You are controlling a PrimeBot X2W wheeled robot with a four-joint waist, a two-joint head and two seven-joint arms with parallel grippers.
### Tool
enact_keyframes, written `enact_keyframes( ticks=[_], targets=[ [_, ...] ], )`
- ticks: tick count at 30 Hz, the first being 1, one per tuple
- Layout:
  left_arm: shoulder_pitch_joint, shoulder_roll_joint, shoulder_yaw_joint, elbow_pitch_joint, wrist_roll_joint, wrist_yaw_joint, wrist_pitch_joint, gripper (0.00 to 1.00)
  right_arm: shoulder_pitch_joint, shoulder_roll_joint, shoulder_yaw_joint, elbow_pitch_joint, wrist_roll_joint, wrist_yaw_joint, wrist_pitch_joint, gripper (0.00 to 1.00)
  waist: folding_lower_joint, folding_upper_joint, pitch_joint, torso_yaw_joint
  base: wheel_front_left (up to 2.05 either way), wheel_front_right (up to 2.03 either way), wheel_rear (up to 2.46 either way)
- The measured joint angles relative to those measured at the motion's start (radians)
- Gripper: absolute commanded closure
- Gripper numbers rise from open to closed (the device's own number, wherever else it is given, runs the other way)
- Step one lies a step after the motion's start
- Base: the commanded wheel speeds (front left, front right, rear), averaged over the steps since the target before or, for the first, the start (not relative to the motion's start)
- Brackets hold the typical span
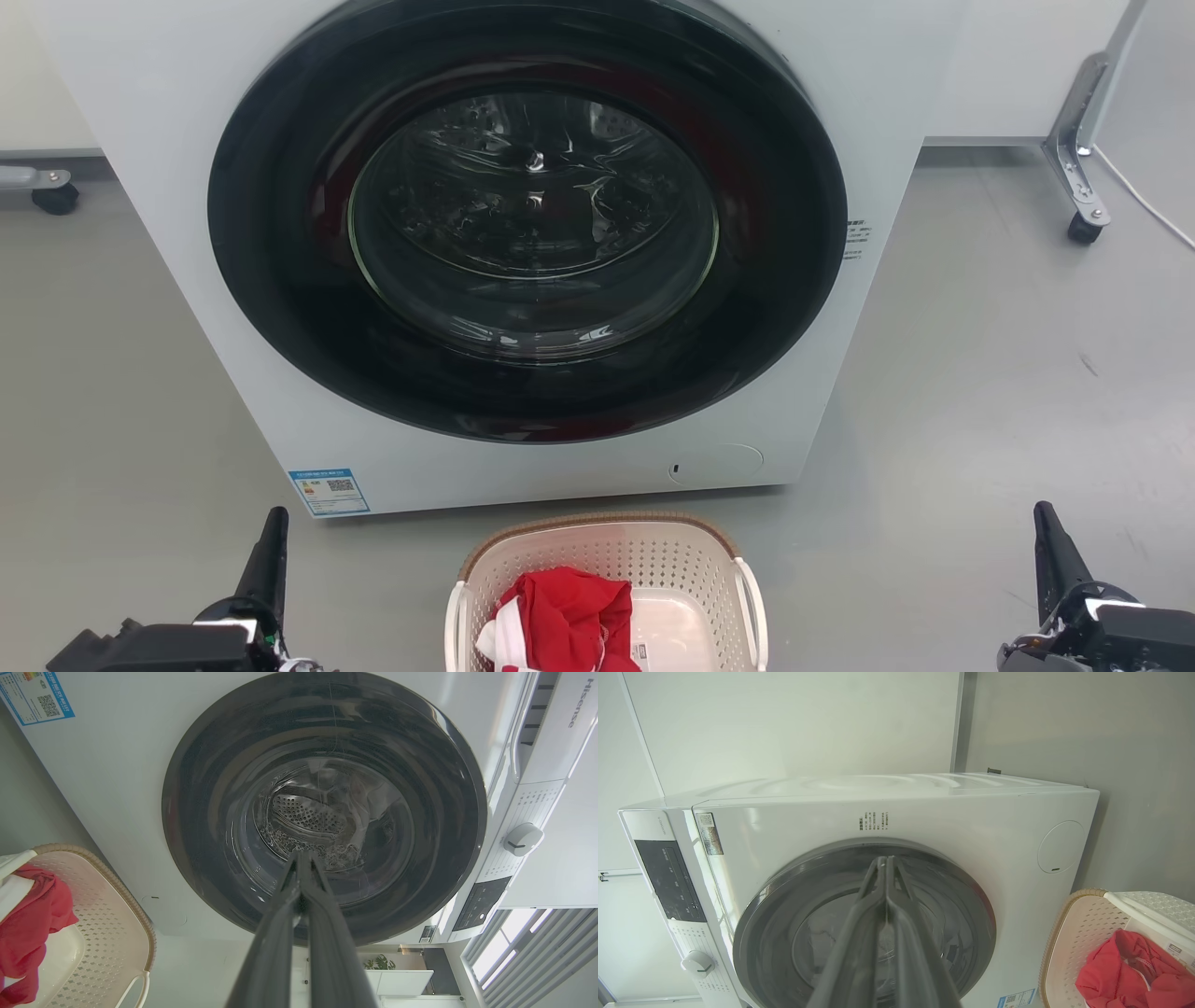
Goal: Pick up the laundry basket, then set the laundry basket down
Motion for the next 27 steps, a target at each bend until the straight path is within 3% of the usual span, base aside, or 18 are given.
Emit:
enact_keyframes(
  ticks=[27],
  targets=[
    [0.000, 0.000, 0.000, 0.001, 0.000, 0.000, 0.000, 1.00, 0.000, 0.000, 0.000, 0.000, 0.000, 0.002, 0.000, 1.00, 0.0000, 0.0001, 0.000, 0.000, 0.00, 0.00, 0.00]
  ],
)
